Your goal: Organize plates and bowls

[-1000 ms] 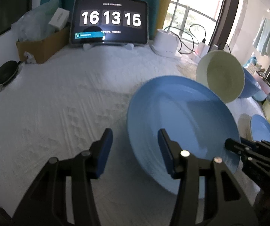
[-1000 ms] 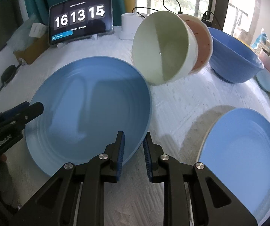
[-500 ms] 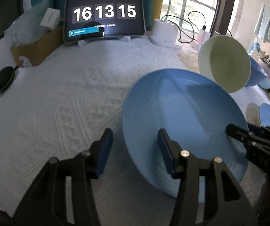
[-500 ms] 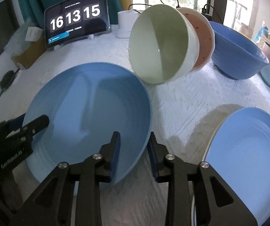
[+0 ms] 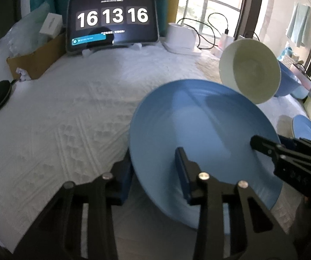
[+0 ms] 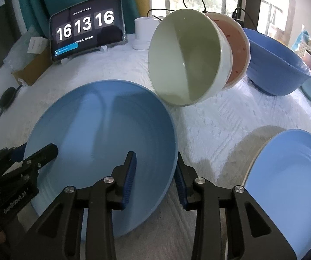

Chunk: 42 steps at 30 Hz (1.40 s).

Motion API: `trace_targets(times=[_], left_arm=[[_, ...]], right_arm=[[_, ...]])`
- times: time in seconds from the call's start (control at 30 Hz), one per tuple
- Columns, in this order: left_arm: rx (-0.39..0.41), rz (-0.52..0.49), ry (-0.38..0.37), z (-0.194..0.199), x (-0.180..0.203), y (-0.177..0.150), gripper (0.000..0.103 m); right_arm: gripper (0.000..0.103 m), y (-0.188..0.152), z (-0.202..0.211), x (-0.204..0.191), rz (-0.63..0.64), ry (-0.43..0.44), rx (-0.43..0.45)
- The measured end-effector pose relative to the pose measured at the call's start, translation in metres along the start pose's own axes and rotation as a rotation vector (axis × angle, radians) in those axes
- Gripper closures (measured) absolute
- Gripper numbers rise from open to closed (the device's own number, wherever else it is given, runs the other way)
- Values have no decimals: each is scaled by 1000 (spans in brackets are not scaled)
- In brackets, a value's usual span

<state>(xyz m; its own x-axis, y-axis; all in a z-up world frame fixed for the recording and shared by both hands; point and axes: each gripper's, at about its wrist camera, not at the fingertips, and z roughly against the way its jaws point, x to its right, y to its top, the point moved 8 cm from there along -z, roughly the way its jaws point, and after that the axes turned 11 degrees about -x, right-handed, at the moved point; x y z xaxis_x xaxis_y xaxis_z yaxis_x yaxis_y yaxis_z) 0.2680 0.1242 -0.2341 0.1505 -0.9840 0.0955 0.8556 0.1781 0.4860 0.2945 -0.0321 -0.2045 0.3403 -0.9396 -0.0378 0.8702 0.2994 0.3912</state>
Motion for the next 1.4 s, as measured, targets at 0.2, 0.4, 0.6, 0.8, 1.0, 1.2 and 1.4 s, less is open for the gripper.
trace_targets(times=[0.2,0.4,0.6,0.8,1.0,1.2,1.4], left_arm=[[6,-13,-10,6,2,-4,67],[9,-10,-32,13,6,-10,67],[26,-16,-42,22,12,-12,67],[36,-20,-52,32,20,-14,67],[52,-35,-57,41,30,-16,67],[58,-53,-61,47,42,-19,67],[62,-75,-66,52,55,-21,67]], right_arm=[[67,-3,5,3,-9,-3,3],[67,-6,16,7,-17,-6,26],[67,-9,28,12,-25,-9,50],[67,-13,40,18,-35,-6,73],[67,-20,52,27,-50,-5,95],[67,-26,62,37,-68,-6,111],[67,-31,69,47,-91,-5,123]])
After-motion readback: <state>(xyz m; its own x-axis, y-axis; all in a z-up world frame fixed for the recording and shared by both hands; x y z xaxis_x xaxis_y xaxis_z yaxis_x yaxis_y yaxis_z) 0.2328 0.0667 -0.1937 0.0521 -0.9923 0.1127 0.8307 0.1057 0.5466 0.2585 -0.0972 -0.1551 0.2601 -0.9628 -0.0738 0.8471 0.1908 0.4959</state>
